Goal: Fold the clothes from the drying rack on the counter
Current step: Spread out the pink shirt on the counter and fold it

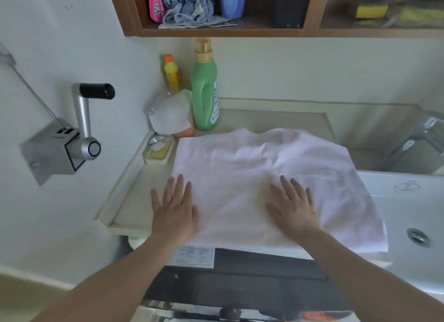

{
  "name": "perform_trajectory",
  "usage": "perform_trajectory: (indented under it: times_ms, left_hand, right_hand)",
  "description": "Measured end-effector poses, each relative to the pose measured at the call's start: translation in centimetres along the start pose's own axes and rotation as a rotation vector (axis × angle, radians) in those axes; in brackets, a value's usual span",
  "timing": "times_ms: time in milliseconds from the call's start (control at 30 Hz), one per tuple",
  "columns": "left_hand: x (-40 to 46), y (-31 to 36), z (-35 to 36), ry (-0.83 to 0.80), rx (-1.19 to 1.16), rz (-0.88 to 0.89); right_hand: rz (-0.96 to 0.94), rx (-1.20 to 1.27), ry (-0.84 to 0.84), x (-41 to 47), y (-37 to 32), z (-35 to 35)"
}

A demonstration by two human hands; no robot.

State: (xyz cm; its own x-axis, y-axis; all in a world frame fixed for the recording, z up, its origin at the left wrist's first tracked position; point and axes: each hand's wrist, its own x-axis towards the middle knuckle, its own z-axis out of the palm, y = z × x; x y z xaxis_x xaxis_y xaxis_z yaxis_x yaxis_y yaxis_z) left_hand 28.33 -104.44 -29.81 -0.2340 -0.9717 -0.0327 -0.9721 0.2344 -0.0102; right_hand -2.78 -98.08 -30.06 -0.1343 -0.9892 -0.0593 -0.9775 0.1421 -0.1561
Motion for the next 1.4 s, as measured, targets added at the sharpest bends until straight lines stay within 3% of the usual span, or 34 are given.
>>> perform_trajectory:
  times_ms: [67, 133, 233, 400, 600, 733, 967, 1167, 1267, 1400]
  left_hand:
    - [-0.6, 2.2, -0.6, -0.015, -0.039, 0.348]
    - [-1.2, 4.8, -0.9, -0.148, -0.031, 0.575]
    - [-1.7, 6.7, -0.2, -0.301, 0.038, 0.629]
    - [-1.8, 5.7, 0.4, -0.276, 0.157, 0.673]
    - [-2.8, 6.6, -0.7, -0.427, 0.182, 0.648]
    - [-3.3, 6.6, -1.7, -0.437, 0.173, 0.638]
    - [-5.3, 6.6, -3.8, -0.524, 0.113, 0.596]
    - [-7.6, 6.2, -4.3, -0.379, -0.015, 0.454]
    - [-8.7, 6.0, -5.0, -0.266, -0.012, 0.334]
    - [-9.6, 6.0, -7.4, -0.267, 0.011, 0.267]
  right_hand:
    - [-0.114, 0.039, -0.022, -1.6, -0.7, 0.0]
    - [-0.223, 0.003, -0.11, -2.9, -0.9, 0.3]
    - [-0.289, -0.07, -0.167, -4.6, 0.0, 0.5]
    - [-0.267, -0.168, -0.181, -6.7, 3.6, 0.0]
    - [-0.23, -0.143, -0.254, -7.7, 4.2, -1.2]
    - [-0.219, -0.141, -0.256, -8.4, 4.6, -1.9]
    - [-0.072, -0.138, -0.129, -11.0, 7.1, -2.4]
    - [0.1, -0.076, -0.035, -14.1, 9.6, -4.3]
    - [0.124, -0.119, -0.091, -15.0, 10.6, -5.3]
    - [0.204, -0.093, -0.16, -14.9, 10.9, -6.8]
